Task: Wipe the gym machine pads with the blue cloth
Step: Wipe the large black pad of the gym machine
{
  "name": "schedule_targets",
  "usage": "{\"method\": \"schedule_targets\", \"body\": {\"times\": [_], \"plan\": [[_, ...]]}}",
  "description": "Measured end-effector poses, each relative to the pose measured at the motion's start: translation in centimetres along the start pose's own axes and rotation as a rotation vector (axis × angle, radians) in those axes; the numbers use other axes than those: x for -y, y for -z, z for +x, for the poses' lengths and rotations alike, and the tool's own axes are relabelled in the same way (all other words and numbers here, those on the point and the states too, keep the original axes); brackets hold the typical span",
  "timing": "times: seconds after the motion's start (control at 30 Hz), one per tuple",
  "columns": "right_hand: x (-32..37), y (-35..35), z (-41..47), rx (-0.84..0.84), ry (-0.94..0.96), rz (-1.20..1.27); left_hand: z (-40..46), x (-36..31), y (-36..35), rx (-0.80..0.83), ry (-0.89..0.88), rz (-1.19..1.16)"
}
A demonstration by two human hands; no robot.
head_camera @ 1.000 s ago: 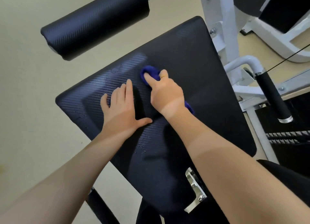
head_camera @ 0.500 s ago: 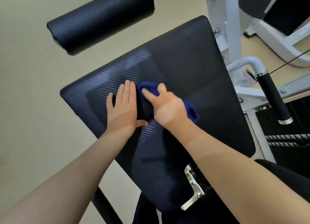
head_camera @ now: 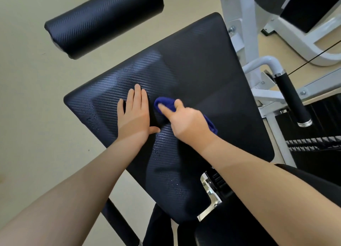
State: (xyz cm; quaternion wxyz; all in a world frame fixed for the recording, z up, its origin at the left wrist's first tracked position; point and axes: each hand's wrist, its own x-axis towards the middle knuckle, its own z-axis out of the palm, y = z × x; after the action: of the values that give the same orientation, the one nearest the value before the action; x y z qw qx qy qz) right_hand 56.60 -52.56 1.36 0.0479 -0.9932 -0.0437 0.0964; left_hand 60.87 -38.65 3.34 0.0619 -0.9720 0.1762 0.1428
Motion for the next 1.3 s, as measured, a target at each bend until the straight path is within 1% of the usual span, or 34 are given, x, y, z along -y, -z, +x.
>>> {"method": "schedule_targets", "body": {"times": [0.07,0.1,0.13,0.23,0.3,0.33,0.37,0.43,0.5,0.53,0.57,0.6,0.63,0.7,0.77,0.8,0.87,0.93,1.0,1.07,1.13,1.17,1.2,1.23,1.3], "plan": [[-1.0,-1.0,-0.4,-0.159,0.081,-0.069,0.0,0.0,0.0,-0.006,0.0,0.0],[-1.8,-1.2,-0.3,-0.215,0.081,-0.102,0.0,0.0,-0.1,-0.009,-0.004,-0.003],[-2.6,-1.1,-0.2,-0.219,0.027,-0.097,-0.1,0.1,-0.1,-0.01,-0.007,-0.007],[-3.8,0.6,0.3,-0.083,-0.328,0.035,-0.1,0.2,-0.4,-0.028,-0.016,-0.016],[-2.9,0.1,0.4,-0.097,-0.425,0.126,-0.1,0.3,-0.6,-0.039,-0.022,-0.009],[-1.7,-0.3,0.1,-0.105,-0.412,0.175,-0.2,0.3,-0.6,-0.039,-0.025,-0.008],[-0.4,-0.7,-0.4,-0.137,-0.345,0.185,-0.2,0.4,-0.7,-0.04,-0.029,-0.011],[2.0,-2.3,-1.7,-0.179,-0.148,0.111,-0.1,0.5,-0.8,-0.046,-0.041,-0.015],[1.9,-3.5,-2.3,-0.213,-0.014,0.016,0.0,0.6,-0.7,-0.047,-0.046,-0.009],[0.9,-3.6,-2.1,-0.229,0.004,-0.004,0.0,0.6,-0.7,-0.045,-0.049,-0.006],[-0.3,-3.6,-1.9,-0.259,-0.021,-0.026,0.1,0.6,-0.8,-0.041,-0.053,-0.005],[-1.4,-3.3,-1.7,-0.274,-0.085,-0.052,0.1,0.6,-0.8,-0.039,-0.053,-0.003],[-2.5,-3.1,-1.6,-0.3,-0.179,-0.079,0.0,0.6,-0.9,-0.044,-0.052,0.001],[-3.6,-2.9,-1.2,-0.351,-0.361,-0.057,0.0,0.6,-1.1,-0.074,-0.056,-0.002],[-2.3,-3.3,-1.1,-0.404,-0.393,0.022,-0.4,0.5,-1.1,-0.081,-0.056,-0.027],[-0.8,-3.7,-1.3,-0.403,-0.364,0.089,-0.7,0.3,-1.1,-0.084,-0.054,-0.045],[2.3,-4.5,-2.4,-0.335,-0.281,0.174,-1.6,-0.1,-1.2,-0.105,-0.06,-0.087],[4.1,-5.0,-4.0,-0.268,-0.171,0.134,-2.5,-0.2,-1.4,-0.113,-0.083,-0.114],[3.0,-4.5,-4.5,-0.167,-0.115,0.087,-3.5,-0.3,-1.9,-0.12,-0.092,-0.12],[0.6,-3.9,-4.5,-0.102,-0.23,0.082,-4.1,-0.6,-2.5,-0.099,-0.1,-0.086],[-1.2,-3.3,-4.2,-0.204,-0.441,0.13,-4.2,-0.9,-2.7,-0.087,-0.092,-0.077],[-1.8,-3.2,-4.0,-0.191,-0.539,0.152,-4.1,-1.2,-2.7,-0.084,-0.076,-0.093],[-1.8,-3.3,-3.9,-0.137,-0.597,0.184,-4.2,-1.6,-2.7,-0.084,-0.06,-0.108],[-1.1,-3.4,-4.2,-0.07,-0.622,0.209,-4.4,-2.1,-2.7,-0.088,-0.054,-0.11],[1.1,-3.7,-5.4,0.016,-0.563,0.223,-5.4,-3.1,-3.4,-0.084,-0.077,-0.075]]}}
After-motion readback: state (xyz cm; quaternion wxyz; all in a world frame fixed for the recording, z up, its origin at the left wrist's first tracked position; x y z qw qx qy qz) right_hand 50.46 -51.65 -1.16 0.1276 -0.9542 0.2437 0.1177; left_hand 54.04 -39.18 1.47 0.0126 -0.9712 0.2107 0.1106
